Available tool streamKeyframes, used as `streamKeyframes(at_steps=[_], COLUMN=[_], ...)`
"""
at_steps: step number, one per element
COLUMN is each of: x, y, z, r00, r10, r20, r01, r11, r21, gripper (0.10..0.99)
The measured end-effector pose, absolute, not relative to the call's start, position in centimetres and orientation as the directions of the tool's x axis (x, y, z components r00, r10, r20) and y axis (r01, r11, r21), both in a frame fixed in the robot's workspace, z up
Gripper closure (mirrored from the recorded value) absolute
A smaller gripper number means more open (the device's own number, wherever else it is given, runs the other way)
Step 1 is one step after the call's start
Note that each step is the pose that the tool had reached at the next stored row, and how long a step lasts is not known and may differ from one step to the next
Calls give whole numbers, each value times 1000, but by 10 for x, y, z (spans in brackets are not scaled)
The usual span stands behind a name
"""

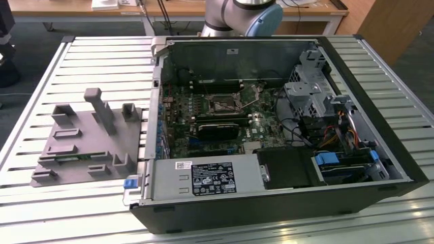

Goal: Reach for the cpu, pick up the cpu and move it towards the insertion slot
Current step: 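Pick up the cpu and move it towards the insertion slot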

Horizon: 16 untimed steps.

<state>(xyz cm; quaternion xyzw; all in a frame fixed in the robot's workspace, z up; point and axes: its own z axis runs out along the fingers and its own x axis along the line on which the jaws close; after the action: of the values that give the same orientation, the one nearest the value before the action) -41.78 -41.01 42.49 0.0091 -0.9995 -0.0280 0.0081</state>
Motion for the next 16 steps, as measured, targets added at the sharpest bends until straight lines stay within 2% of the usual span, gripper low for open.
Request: streamKeyframes(at_steps=[16], x=[-397], y=[-410], z=[425], r00=[-1000], r10=[-19], r20=[16], r01=[-18], r11=[998], r21=[56], gripper=[545])
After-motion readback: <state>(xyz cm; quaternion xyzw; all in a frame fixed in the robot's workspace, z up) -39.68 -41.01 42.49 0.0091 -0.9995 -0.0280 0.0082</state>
